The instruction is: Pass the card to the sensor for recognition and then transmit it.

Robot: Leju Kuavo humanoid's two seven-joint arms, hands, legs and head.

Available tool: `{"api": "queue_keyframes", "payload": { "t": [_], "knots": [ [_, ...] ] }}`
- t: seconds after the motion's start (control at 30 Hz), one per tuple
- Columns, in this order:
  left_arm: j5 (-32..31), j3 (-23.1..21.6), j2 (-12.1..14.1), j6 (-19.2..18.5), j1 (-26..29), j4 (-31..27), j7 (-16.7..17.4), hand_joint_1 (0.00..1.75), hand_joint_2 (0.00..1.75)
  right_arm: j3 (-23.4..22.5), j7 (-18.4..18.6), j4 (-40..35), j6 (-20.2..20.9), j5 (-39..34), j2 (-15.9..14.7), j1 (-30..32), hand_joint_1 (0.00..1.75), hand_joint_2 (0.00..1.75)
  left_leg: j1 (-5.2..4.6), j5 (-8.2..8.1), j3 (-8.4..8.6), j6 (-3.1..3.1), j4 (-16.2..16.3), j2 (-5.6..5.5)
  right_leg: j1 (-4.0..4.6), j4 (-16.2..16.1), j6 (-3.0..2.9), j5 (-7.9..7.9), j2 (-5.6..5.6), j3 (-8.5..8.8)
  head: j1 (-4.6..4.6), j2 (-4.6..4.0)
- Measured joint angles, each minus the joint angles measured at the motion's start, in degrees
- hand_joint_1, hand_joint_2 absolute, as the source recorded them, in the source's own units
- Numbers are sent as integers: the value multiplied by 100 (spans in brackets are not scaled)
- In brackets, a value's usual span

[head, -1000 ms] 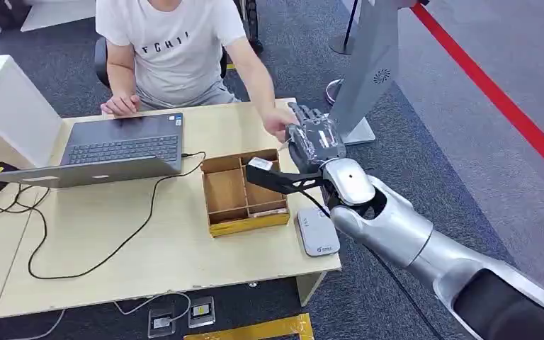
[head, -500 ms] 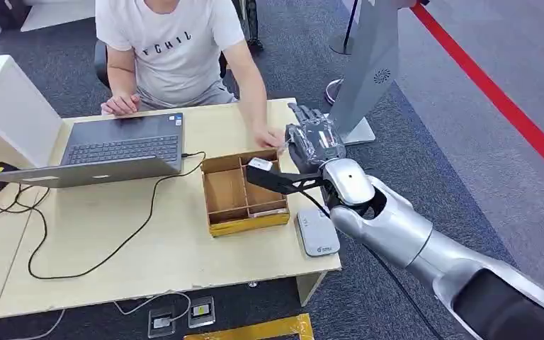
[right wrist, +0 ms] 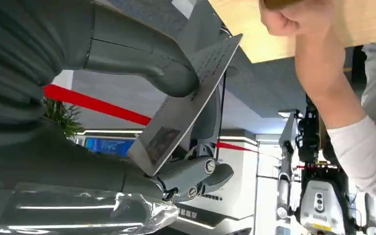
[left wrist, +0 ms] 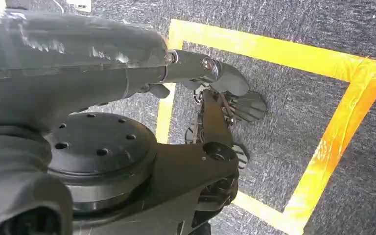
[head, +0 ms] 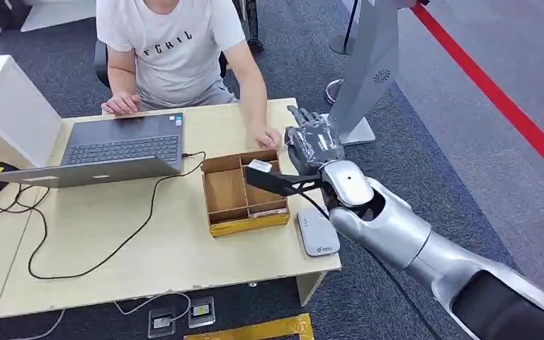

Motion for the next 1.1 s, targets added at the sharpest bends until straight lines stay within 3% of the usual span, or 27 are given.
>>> {"api": "queue_keyframes", "payload": {
  "t": [0.4,1.1],
  "knots": [
    [61,2,0,11,3,0,0,0,0,-251,35,24,22,-9,-280,469,175,175,0,0,1,0,1,1,0,0,0,1,3,0,0,0],
    [48,2,2,22,3,0,0,0,0,-354,116,-15,116,9,-415,548,175,175,0,0,2,0,1,6,0,0,-3,2,5,0,0,0]
  ]
}}
